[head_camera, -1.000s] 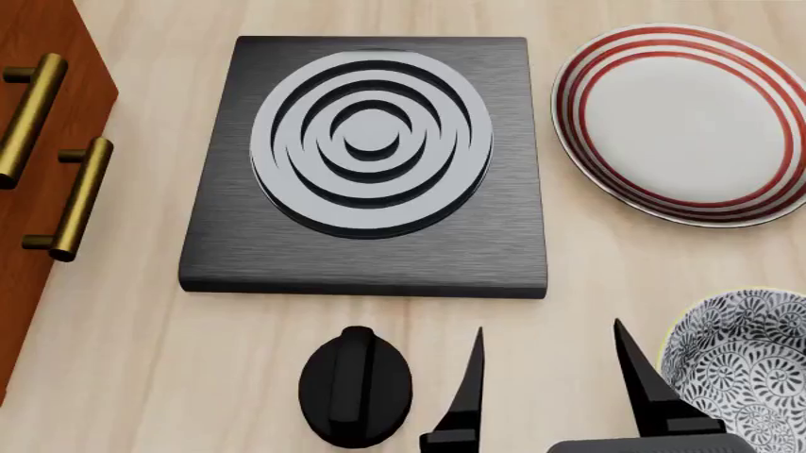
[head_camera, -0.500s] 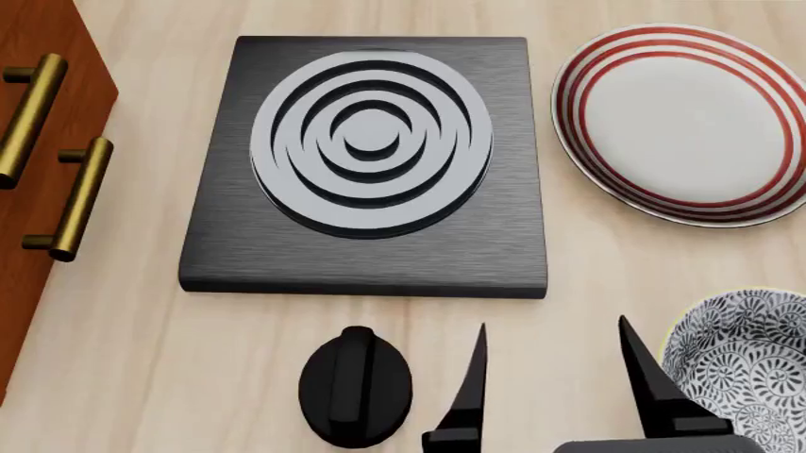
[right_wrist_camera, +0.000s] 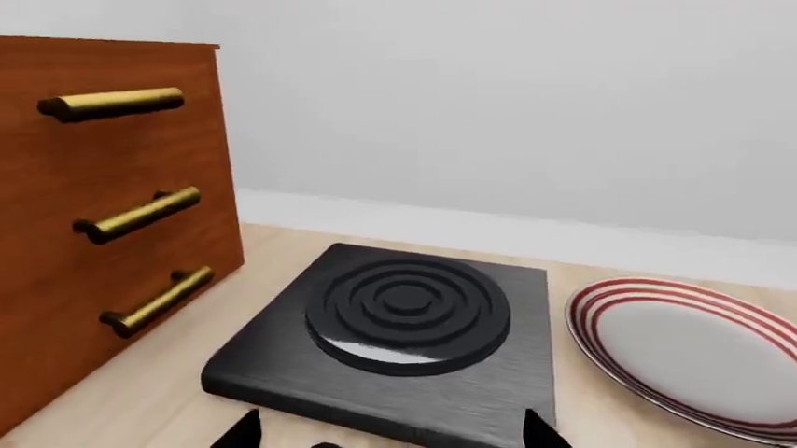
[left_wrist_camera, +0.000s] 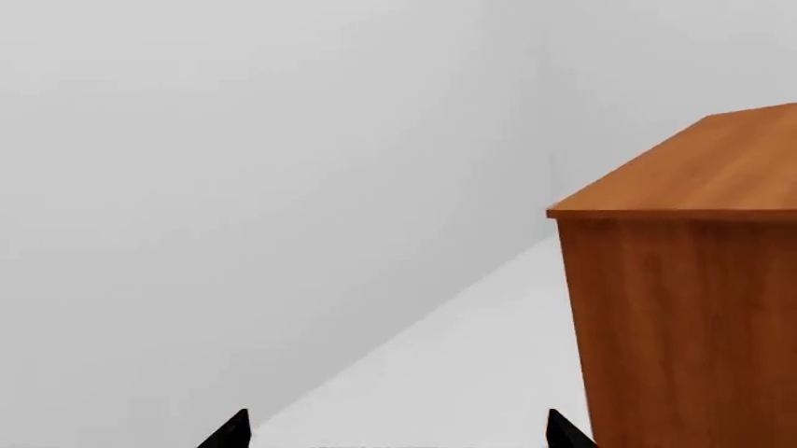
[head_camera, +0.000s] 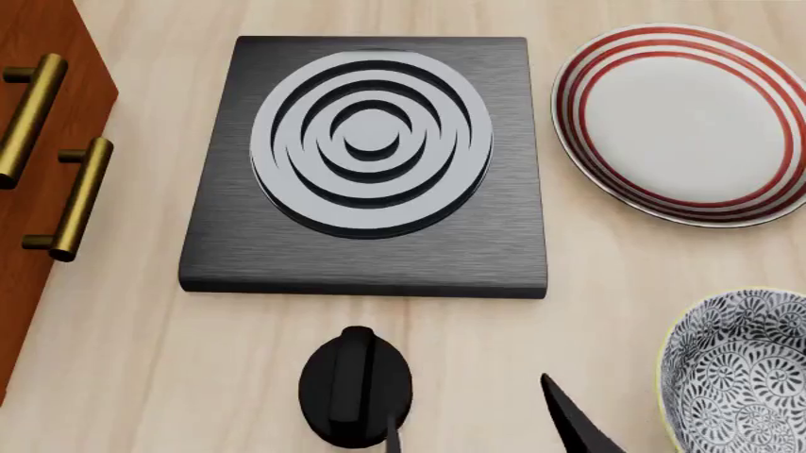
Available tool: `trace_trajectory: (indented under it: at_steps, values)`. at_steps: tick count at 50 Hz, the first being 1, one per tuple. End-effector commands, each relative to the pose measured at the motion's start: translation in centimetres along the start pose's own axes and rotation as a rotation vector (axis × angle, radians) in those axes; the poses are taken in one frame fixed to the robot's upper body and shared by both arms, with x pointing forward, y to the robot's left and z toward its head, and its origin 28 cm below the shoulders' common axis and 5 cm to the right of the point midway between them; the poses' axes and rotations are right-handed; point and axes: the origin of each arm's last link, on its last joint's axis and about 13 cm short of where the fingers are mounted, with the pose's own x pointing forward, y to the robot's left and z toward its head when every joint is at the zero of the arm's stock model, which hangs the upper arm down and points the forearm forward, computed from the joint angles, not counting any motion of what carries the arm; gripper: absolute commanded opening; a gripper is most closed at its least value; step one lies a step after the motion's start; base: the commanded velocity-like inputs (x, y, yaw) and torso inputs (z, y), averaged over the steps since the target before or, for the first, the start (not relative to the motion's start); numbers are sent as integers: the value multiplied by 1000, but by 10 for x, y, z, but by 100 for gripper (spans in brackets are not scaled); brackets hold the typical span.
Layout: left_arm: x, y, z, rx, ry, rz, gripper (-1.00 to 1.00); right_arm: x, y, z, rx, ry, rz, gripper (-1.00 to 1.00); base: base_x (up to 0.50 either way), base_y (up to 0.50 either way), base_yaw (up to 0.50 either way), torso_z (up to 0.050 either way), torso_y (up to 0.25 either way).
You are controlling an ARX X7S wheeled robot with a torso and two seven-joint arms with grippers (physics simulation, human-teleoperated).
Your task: Pick up the cream cheese and put it in the bowl.
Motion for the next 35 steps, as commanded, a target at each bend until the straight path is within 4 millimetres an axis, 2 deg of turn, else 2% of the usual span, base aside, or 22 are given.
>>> trace_trajectory:
  at_steps: [1, 10, 24, 28, 35]
  values:
    - [0, -2, -1, 25, 12, -21, 100, -22, 9, 6, 73, 49, 159, 100, 0, 0, 0, 0, 0]
    - [-1, -2, -1, 18, 11, -27, 100, -25, 12, 6, 67, 98, 285, 100, 0, 0, 0, 0, 0]
    - [-2, -1, -1, 24, 6, -26, 100, -25, 18, 7, 68, 152, 383, 100, 0, 0, 0, 0, 0]
    - [-2, -1, 0, 17, 11, -29, 100, -23, 18, 20, 118, 197, 429, 100, 0, 0, 0, 0, 0]
    - [-3, -1, 1, 17, 10, -27, 100, -20, 20, 20, 92, 214, 442, 100, 0, 0, 0, 0, 0]
